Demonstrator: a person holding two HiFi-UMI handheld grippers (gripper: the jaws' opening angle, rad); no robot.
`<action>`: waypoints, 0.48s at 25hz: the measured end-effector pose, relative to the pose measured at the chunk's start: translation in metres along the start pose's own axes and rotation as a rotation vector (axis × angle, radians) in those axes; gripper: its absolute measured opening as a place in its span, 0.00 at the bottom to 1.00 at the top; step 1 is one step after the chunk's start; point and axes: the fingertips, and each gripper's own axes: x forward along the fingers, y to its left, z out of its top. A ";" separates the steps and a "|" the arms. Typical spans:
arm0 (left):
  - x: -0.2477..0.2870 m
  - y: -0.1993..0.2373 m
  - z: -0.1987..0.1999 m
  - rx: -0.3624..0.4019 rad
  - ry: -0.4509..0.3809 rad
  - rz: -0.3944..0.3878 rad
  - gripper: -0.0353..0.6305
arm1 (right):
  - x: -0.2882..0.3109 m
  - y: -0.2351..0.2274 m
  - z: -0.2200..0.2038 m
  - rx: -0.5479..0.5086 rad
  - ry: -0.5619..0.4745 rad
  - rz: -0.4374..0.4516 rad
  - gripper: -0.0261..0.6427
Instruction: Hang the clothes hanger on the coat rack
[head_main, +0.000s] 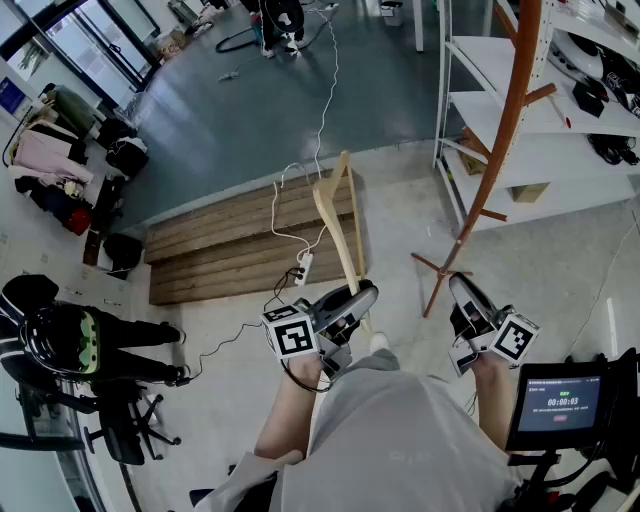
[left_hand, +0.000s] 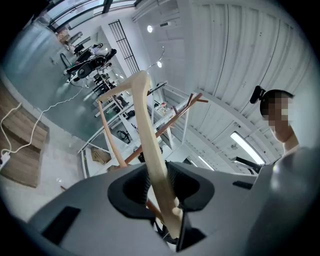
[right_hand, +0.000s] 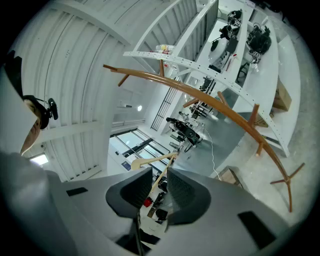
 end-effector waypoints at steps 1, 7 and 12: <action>0.000 0.003 0.014 0.006 0.012 0.002 0.21 | 0.013 0.006 0.007 -0.008 -0.010 0.003 0.18; 0.027 0.030 0.065 0.031 0.072 -0.027 0.21 | 0.070 0.001 0.046 -0.032 -0.065 0.033 0.18; 0.058 0.036 0.075 0.059 0.120 -0.044 0.21 | 0.078 -0.014 0.067 -0.028 -0.076 0.015 0.18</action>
